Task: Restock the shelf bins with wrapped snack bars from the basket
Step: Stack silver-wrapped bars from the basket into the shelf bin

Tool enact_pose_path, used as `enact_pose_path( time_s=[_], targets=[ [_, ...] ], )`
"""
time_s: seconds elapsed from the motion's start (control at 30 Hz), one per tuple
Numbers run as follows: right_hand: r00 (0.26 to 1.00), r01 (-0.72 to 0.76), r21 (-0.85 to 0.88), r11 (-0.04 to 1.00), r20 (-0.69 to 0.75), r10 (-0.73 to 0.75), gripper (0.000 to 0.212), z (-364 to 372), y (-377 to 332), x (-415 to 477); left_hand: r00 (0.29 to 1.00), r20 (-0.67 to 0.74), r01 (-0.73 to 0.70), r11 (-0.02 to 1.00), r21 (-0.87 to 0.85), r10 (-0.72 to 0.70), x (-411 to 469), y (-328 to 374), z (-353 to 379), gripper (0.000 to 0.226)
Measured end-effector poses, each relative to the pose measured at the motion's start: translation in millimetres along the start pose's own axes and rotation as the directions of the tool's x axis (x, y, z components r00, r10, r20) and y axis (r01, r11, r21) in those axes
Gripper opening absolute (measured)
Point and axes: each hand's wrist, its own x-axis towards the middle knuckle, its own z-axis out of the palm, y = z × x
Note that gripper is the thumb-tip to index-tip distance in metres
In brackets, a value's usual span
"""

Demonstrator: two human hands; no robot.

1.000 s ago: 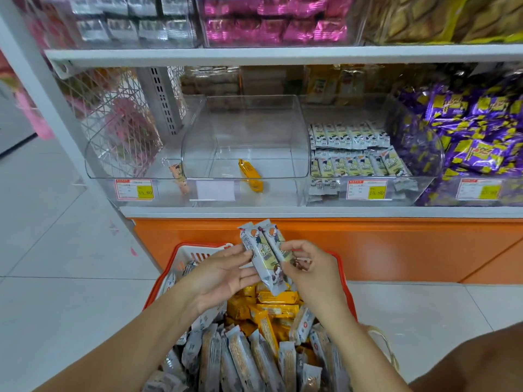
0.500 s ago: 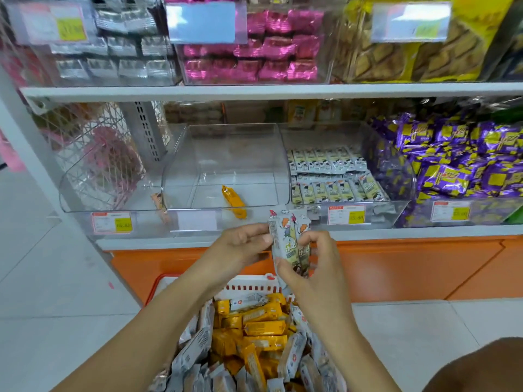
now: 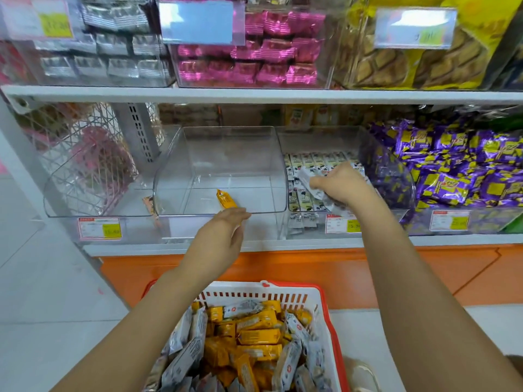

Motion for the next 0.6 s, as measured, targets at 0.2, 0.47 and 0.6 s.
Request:
enact_pose_path(
  time_s=[0.2, 0.47, 0.6],
  targets=[
    [0.996, -0.042, -0.122, 0.992, 0.072, 0.051, 0.041, 33.3, -5.5, 27.7, 1.000, 0.001, 0.009, 0.999, 0.045, -0.009, -0.5, -1.1, -0.2, 0.043],
    [0.994, 0.092, -0.205, 0.974, 0.071, -0.079, 0.049, 50.4, 2.9, 30.0, 1.000, 0.017, 0.010, 0.998, 0.054, -0.011, 0.6, -0.9, -1.4, 0.044],
    [0.976, 0.207, -0.200, 0.958, 0.104, -0.190, 0.035, 49.2, 8.0, 22.6, 0.999, 0.033, 0.005, 0.998, 0.057, -0.007, -0.2, 0.3, -1.9, 0.045]
  ],
)
